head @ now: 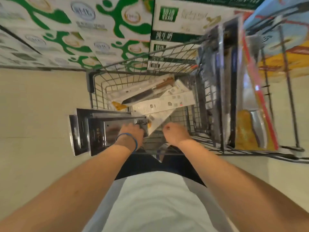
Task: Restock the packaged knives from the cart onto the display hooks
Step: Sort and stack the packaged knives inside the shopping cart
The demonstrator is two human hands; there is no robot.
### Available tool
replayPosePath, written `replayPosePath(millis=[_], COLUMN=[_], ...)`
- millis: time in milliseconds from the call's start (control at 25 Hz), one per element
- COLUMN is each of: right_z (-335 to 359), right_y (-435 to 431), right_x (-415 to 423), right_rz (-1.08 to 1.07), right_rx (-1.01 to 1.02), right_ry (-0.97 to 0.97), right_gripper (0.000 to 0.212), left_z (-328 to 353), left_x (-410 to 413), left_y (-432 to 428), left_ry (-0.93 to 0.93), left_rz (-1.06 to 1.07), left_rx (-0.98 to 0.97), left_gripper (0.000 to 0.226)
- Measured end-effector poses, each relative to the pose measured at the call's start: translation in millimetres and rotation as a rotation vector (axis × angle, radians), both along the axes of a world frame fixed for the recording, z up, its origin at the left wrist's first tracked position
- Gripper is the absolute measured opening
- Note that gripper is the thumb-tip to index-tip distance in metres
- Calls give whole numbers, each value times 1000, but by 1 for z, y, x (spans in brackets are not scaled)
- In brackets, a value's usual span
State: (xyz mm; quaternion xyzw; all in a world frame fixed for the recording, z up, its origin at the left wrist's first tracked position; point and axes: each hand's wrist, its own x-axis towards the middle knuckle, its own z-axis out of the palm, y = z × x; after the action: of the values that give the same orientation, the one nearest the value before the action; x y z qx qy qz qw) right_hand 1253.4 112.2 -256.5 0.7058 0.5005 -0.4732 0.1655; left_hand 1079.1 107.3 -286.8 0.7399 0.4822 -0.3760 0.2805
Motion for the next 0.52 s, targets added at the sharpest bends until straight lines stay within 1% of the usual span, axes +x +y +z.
replayPosePath(millis=[80,160,240,320,360,440,480,520], right_z=[-47,-101,-146,-192,-209,-234,-241,-246], right_y=[9,15,23,30,33,39,39,40], right_x=[-4,-9,-17,-23,-26,-32,-36,-39], right_rz=[-157,-239,-310,-487,-604,-874,-965,-1011], right_rx=[-94,-164,-197,-239,-247,-232,-212,-182], right_ry=[12,-18,5,85,118,170,167,147], right_gripper=[33,36,38,40,38,28,29,38], left_z=[-23,-41,-56,-74,-80,-88,-91,-94], left_x=[-3,-1,1,-1,-3,-9,-10,-12], left_y=[-2,7,18,34,41,47,47,47], left_ry=[41,45,50,72,103,194,233,257], left_rz=[-133,-166,-174,-180,-148,-92,-80,-73], left_rx=[2,48,114,154,147,106,88,67], left_gripper=[34,36,39,47,51,59,61,61])
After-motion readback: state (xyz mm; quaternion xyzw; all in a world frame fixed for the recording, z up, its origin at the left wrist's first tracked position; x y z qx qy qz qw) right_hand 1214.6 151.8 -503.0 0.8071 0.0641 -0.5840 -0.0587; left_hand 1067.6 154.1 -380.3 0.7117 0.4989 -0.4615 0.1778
